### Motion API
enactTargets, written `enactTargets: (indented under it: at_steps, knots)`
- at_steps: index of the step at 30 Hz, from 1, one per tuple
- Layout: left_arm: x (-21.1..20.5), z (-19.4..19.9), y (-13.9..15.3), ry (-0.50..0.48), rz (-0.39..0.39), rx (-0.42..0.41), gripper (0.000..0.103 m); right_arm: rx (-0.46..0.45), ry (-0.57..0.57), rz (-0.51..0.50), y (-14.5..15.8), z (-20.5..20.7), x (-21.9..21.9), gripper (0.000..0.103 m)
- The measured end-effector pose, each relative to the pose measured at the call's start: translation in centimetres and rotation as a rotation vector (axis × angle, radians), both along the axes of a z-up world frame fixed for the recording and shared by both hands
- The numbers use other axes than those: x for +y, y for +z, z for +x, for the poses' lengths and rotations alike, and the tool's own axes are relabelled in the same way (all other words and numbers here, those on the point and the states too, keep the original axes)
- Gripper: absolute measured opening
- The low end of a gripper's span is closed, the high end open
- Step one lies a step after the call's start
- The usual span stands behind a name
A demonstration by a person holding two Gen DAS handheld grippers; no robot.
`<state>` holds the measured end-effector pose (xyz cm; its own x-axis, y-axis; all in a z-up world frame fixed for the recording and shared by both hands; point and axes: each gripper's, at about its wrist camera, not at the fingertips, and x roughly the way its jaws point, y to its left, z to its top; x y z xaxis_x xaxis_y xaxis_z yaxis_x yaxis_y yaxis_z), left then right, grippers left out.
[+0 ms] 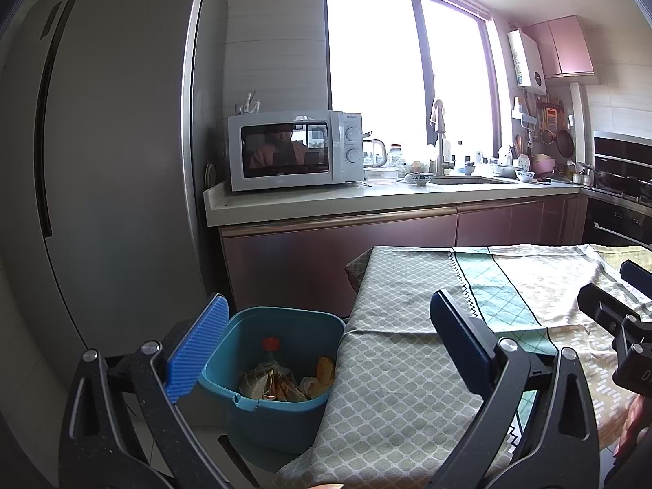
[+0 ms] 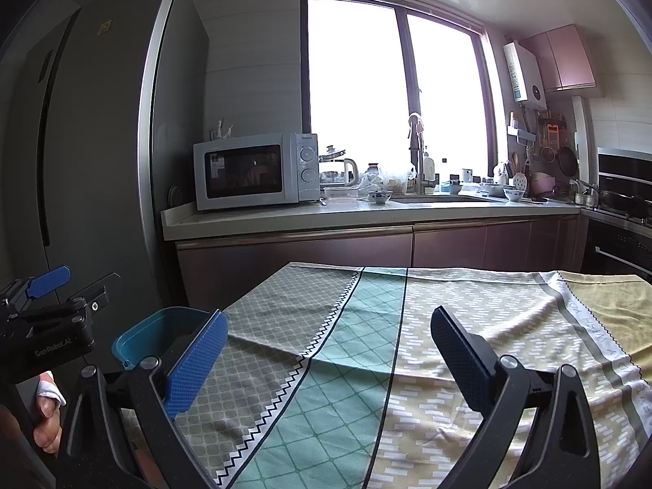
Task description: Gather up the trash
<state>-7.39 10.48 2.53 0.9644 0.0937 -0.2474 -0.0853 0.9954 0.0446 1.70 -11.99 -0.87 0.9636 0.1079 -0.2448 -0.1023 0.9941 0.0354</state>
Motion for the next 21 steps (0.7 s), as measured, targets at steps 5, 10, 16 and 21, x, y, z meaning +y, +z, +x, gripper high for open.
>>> enactTargets:
  at_steps: [5,10,16,21]
  knots:
    - [0.07,0.07,0.01,-0.001,-0.001,-0.001,0.098,-0.001,-0.001,0.001,0.15,0.00,-0.02,0.097]
    - [-0.13,0.08,0.23,0.000,0.000,-0.001,0.098,-0.003,-0.001,0.000,0.23,-0.01,0.02,0.097]
    - [-0.11,0.10,0.21,-0.002,-0.001,-0.001,0.098,-0.008,-0.003,-0.002,0.33,-0.14,0.02,0.097]
    - [-0.19,0.16,0.19,-0.002,0.001,0.000,0.098,-0.011,-0.002,-0.002,0.35,-0.03,0.00,0.097]
